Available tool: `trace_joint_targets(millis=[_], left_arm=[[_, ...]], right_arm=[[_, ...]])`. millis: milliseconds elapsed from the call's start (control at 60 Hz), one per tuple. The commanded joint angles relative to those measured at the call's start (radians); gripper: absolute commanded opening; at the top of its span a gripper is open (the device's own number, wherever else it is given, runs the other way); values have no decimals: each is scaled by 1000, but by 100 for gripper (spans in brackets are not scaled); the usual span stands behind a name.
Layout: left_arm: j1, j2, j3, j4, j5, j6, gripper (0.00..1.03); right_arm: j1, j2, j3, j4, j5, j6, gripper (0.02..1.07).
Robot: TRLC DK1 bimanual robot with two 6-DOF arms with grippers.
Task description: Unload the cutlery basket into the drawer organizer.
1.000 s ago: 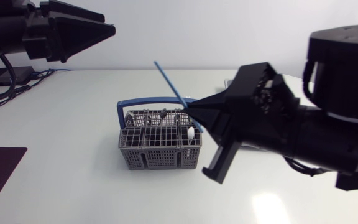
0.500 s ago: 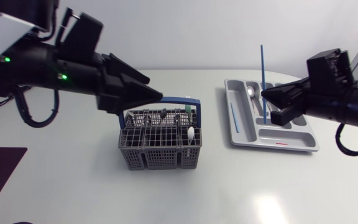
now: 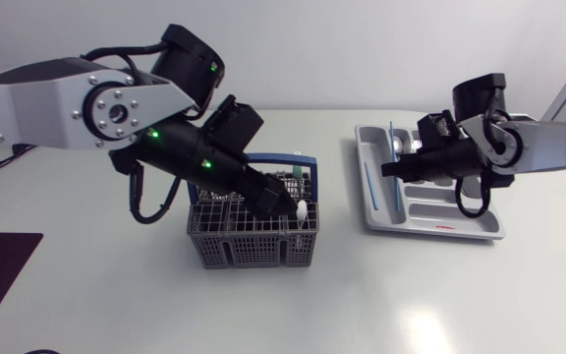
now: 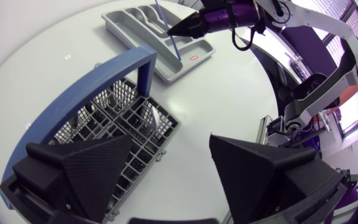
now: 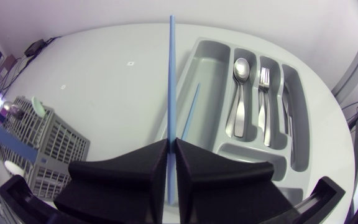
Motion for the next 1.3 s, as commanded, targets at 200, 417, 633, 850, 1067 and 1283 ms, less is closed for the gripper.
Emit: trace_joint_targets(millis=[200,417,633,850,1067,1283], left_arm=[[-29,88,72,-16,-18,-81,93],[-38,122,73,-8,-51,-84,93],[-64,151,76,29,-109,-107,91],[-84,162,56,124,-193,-142,85],[-89,177,40,161,-207,-158,66],[-89,165,-29,211,-207,-171,54]], right_arm=[[-6,277,226,-57,51,127,10],[10,363,309,-78,92,142,28],[10,358,318,-103,97,148,83],[7,252,229,-90,92,141,91],[7,163,133,-64,91,133,92],[11,76,65,-52,92,133,92]])
